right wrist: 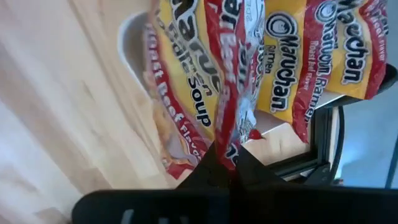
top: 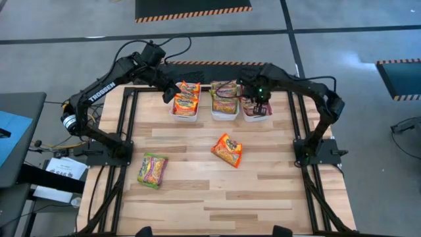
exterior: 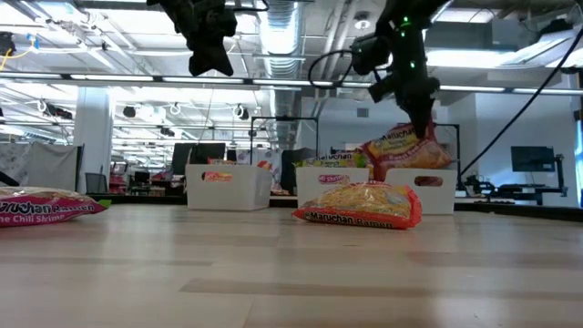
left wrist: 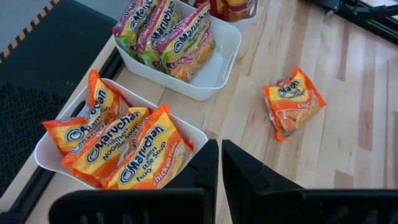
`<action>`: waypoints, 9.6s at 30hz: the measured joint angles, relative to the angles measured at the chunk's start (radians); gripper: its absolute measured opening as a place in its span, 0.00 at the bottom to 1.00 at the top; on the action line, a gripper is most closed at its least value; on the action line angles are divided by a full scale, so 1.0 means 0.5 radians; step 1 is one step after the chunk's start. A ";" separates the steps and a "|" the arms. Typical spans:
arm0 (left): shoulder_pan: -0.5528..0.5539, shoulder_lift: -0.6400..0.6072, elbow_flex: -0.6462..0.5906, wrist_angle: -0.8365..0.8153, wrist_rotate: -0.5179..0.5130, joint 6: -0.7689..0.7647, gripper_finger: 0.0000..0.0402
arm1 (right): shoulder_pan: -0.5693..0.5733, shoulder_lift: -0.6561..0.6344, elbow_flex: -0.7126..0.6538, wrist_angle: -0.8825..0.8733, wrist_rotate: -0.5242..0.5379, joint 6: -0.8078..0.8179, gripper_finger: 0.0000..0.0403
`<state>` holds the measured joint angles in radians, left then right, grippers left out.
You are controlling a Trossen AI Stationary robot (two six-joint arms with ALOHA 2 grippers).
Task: Sort Maruchan noodles
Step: Put the red noodle pack into the right white bin, then put the orange noodle pack into the left white bin
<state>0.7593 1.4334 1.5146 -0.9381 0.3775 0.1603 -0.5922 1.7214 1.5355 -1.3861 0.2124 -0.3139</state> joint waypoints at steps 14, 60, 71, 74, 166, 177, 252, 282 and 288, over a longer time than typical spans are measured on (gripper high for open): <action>0.000 0.000 0.000 0.026 0.001 -0.093 0.02 | -0.024 0.001 -0.228 0.377 0.133 0.028 0.01; -0.001 0.001 0.000 0.010 0.001 -0.144 0.02 | 0.085 -0.071 -0.145 -0.150 -0.267 0.889 0.47; -0.002 0.001 -0.001 -0.015 0.001 -0.075 0.02 | -0.016 -0.070 -0.465 0.163 -0.166 0.978 0.47; -0.002 0.001 -0.001 -0.057 0.001 -0.074 0.02 | -0.045 -0.069 -0.561 0.275 -0.160 0.980 0.47; -0.312 -0.351 -0.333 -0.686 0.438 -0.127 0.02 | 0.579 -0.719 -0.639 0.681 -0.956 1.729 0.47; -0.474 -1.008 -0.887 -0.112 0.233 -0.652 0.02 | 0.941 -0.726 -1.125 1.254 -0.952 2.302 0.47; -0.631 -0.808 -0.970 -0.061 -0.126 -0.660 0.33 | 1.086 -0.716 -2.002 2.788 -0.324 3.133 0.47; -0.631 -0.772 -0.969 0.062 -0.047 -0.694 0.32 | 1.118 -0.168 -1.914 3.251 -0.381 3.357 0.36; -0.631 -0.772 -0.970 0.062 -0.049 -0.677 0.32 | 1.120 -0.158 -1.860 3.234 -0.460 3.278 0.07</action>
<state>0.4438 1.0473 1.0298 -0.9073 0.3531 -0.1781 -0.0322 1.6424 0.6056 0.2311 -0.0176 1.3251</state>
